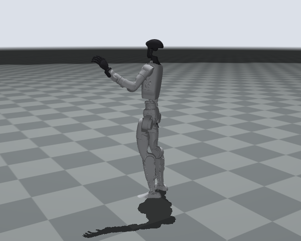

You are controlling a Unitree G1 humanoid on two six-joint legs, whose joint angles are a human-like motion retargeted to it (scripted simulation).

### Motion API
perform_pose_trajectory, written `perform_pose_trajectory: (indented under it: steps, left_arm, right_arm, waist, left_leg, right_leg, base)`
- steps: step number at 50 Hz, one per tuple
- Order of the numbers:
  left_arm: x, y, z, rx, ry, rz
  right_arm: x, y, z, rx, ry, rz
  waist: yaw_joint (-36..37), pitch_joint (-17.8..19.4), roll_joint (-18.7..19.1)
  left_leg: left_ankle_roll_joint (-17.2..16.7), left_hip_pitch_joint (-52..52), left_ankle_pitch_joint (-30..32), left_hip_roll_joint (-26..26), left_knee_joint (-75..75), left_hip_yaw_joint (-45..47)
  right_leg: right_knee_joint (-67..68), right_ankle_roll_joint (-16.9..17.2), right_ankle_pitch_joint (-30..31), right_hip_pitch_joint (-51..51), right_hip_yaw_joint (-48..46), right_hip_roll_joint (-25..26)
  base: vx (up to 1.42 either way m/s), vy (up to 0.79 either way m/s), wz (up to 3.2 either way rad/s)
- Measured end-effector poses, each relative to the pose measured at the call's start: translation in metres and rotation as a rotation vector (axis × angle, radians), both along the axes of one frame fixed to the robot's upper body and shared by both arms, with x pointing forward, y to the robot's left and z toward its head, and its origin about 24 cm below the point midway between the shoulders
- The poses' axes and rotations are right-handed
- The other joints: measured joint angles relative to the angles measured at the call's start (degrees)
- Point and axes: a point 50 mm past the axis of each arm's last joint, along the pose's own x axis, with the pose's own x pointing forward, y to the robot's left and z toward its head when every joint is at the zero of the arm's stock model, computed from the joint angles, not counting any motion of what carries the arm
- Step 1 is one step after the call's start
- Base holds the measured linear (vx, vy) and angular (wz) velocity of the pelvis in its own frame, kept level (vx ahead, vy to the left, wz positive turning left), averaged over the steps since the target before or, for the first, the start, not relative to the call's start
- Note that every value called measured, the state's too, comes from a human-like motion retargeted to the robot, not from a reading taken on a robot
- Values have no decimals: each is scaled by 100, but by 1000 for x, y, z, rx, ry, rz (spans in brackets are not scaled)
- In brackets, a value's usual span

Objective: Upper body actions

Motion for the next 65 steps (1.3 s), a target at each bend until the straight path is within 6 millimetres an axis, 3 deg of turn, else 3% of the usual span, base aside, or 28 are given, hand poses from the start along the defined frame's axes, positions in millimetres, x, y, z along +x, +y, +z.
perform_pose_trajectory:
  steps: [5,10,13,18,24,28,32,38,44,52,58,65]
  left_arm:
    - [-11,2,-17,19,-19,14]
    - [-35,1,-55,20,-56,-8]
    - [-45,2,-99,-102,36,15]
    - [-66,3,-190,-257,421,71]
    - [-116,1,-292,-464,845,198]
    - [-157,-17,-340,-645,1018,274]
    - [-200,-37,-372,-778,1265,302]
    - [-255,-60,-398,-940,1743,316]
    - [-292,-81,-403,-1174,2284,92]
    - [-298,-90,-406,-1091,2240,105]
    - [-303,-113,-408,-1195,2282,70]
    - [-299,-113,-408,-1082,2334,39]
  right_arm:
    - [-2,-2,0,-15,1,23]
    - [-2,-4,0,-25,0,12]
    - [-3,-5,0,-33,-4,8]
    - [-3,-5,1,-35,-7,6]
    - [3,-4,0,-25,-27,26]
    - [5,-3,0,-23,-26,43]
    - [4,-2,0,-21,-25,48]
    - [1,0,0,-3,-26,74]
    - [2,0,-1,3,-47,78]
    - [-7,-3,0,-27,-8,45]
    - [-11,-1,0,-40,13,53]
    - [-3,0,-1,-29,2,157]
  waist:
    - [4,79,0]
    - [65,170,23]
    - [119,200,34]
    - [191,299,26]
    - [136,461,8]
    - [124,501,-14]
    - [151,551,-29]
    - [237,669,-104]
    - [295,890,-178]
    - [243,782,-152]
    - [246,556,-92]
    - [252,394,-64]
  left_leg:
    - [-4,28,-7,10,-7,49]
    - [-18,67,-28,29,-20,178]
    - [-28,90,-39,47,-37,271]
    - [-34,126,-45,58,-36,333]
    - [-26,159,-26,53,-28,268]
    - [-24,159,-16,57,-24,246]
    - [-23,181,-12,67,-19,243]
    - [-19,268,-6,64,-8,217]
    - [-9,345,17,36,9,119]
    - [-3,229,40,7,-10,40]
    - [59,147,47,-44,-94,43]
    - [7,55,35,15,-53,131]
  right_leg:
    - [6,-7,11,-9,44,9]
    - [26,-18,36,-62,173,20]
    - [41,-17,54,-106,262,25]
    - [48,-20,69,-104,321,27]
    - [44,-24,69,-34,274,28]
    - [41,-25,72,-18,257,32]
    - [42,-26,77,9,253,38]
    - [37,-24,77,121,226,33]
    - [25,-26,66,265,134,12]
    - [-4,-13,65,189,65,-3]
    - [-38,-2,68,79,67,34]
    - [-20,7,78,-26,160,14]
  base:
    - [0,0,0]
    - [0,-1,-20]
    - [0,0,-27]
    - [-1,0,-9]
    - [0,0,0]
    - [0,0,0]
    - [1,-1,0]
    - [7,-5,4]
    - [1,-4,10]
    - [-3,1,3]
    - [-2,3,-1]
    - [0,2,-13]
